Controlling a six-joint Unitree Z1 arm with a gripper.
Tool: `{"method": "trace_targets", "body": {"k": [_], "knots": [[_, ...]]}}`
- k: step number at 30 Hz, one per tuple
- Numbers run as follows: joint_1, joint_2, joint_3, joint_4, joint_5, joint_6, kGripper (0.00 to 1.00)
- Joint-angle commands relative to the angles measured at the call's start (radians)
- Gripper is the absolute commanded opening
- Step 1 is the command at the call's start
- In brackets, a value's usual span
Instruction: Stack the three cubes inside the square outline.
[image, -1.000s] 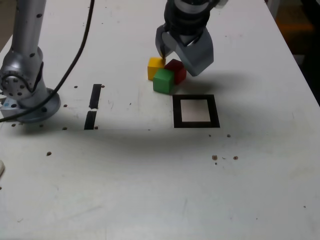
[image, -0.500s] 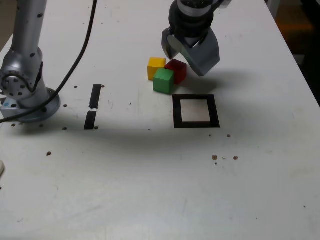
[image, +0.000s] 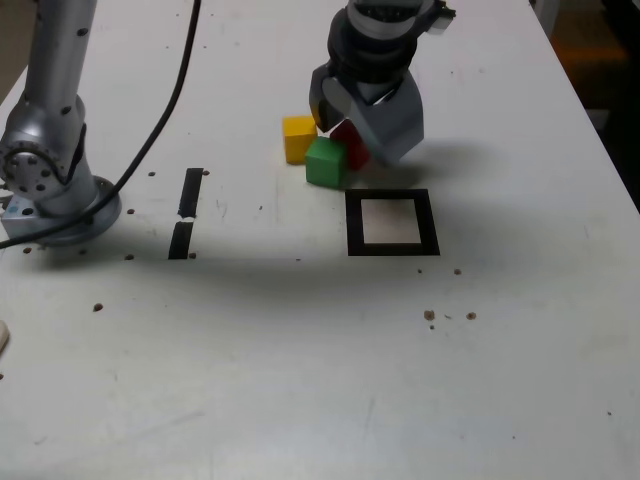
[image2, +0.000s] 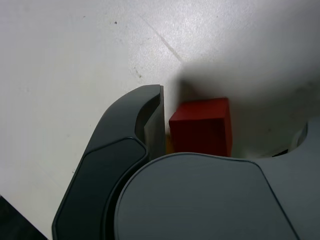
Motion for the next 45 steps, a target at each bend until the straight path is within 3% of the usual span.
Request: {"method": "trace_targets", "body": {"k": [1, 11, 24, 28, 35, 45], "knots": [[-0.001, -0.017, 0.0, 0.015, -0.009, 0.001, 1.0], [-0.01, -0.018, 0.001, 0.035, -0.062, 0.003, 0.99], [-0.01, 0.04, -0.025, -0.004, -0.053, -0.007, 0.94], [-0.01, 0.039, -0.029, -0.006, -0.031, -0.009, 0.86], [-0.009, 0.039, -0.037, 0.012, -0.026, -0.009, 0.62], [-0.009, 0.05, -0.059, 0.052, -0.031, -0.006, 0.49]]}}
